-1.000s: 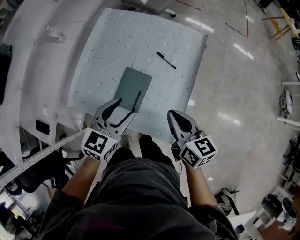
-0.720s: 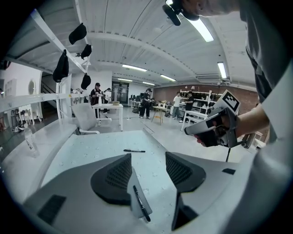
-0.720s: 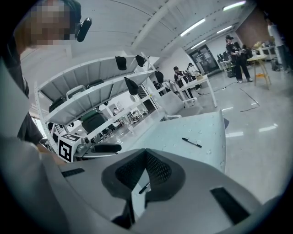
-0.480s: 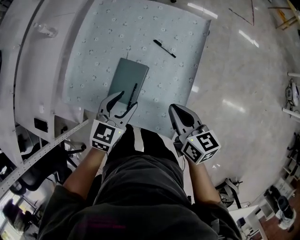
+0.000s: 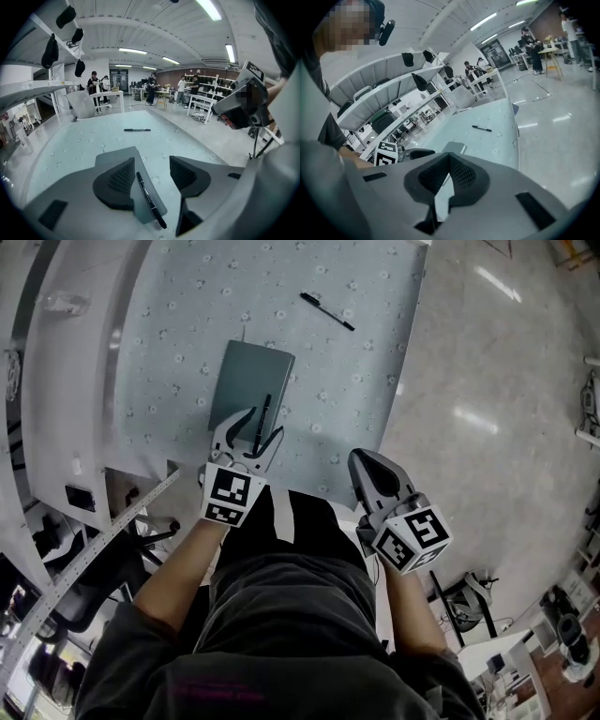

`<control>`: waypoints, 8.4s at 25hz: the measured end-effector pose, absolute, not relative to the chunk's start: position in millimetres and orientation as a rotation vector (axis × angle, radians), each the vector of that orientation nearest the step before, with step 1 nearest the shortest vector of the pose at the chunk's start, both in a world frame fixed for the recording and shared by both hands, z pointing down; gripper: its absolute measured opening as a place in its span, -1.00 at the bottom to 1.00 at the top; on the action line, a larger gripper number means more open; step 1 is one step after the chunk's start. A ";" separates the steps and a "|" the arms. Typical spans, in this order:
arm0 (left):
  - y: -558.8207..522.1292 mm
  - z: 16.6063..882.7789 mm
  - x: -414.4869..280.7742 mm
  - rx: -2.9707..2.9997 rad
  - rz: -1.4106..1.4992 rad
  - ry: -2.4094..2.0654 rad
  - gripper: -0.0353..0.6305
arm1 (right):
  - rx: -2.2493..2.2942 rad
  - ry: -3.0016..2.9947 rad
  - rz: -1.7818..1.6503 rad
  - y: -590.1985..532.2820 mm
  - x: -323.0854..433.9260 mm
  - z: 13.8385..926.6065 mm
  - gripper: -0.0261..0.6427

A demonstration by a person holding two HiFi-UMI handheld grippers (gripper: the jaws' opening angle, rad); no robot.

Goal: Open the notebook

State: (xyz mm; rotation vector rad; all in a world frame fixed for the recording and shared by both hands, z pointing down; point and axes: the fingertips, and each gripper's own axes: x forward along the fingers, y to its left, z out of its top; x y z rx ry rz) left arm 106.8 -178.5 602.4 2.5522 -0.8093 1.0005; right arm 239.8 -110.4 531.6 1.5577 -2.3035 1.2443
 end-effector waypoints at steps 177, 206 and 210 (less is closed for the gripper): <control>-306.8 416.6 -101.5 2.627 0.437 -1.075 -0.51 | 1.469 -2.440 0.926 -233.5 33.8 428.1 -0.91; -256.9 327.3 -61.8 2.803 0.296 -1.020 -0.53 | 1.635 -2.517 0.631 -205.8 87.8 335.0 -0.91; -254.6 321.3 -58.5 2.815 0.296 -1.012 -0.54 | 1.644 -2.521 0.626 -203.5 91.8 331.6 -0.91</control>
